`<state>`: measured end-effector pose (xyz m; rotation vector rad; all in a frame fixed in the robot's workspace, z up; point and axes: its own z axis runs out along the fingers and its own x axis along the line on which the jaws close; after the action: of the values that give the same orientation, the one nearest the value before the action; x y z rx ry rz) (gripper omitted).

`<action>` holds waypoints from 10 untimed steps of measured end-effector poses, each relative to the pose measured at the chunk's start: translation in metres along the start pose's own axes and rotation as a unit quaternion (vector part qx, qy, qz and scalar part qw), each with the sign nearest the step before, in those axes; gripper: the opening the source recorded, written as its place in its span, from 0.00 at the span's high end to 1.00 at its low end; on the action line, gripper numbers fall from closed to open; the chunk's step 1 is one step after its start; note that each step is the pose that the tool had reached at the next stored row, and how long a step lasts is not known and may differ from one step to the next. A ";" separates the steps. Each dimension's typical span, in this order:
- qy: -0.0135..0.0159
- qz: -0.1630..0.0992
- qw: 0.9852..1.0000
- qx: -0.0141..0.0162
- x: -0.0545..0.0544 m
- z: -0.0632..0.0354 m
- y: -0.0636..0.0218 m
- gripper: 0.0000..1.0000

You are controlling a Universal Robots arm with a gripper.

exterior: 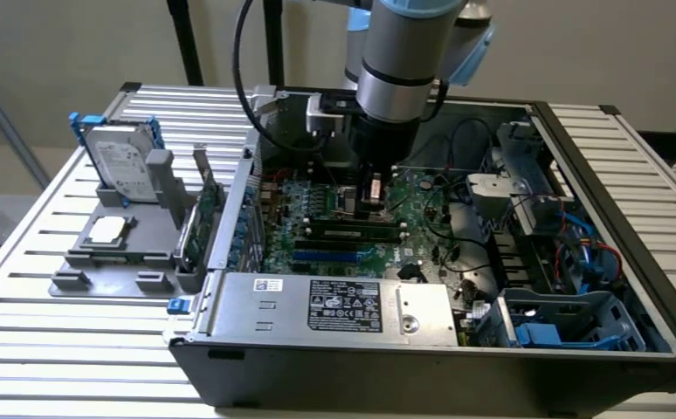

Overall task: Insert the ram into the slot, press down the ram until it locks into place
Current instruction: 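Press down the ram until it locks into place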

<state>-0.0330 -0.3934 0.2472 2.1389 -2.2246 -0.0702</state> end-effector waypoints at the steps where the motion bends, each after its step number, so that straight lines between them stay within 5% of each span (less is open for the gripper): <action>1: 0.000 0.000 1.000 0.000 0.000 -0.0044 -0.0001 0.89; 10: 0.000 0.000 1.000 0.000 0.000 -0.0065 -0.0004 0.89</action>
<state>-0.0321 -0.3935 0.2537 2.1400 -2.2240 -0.0706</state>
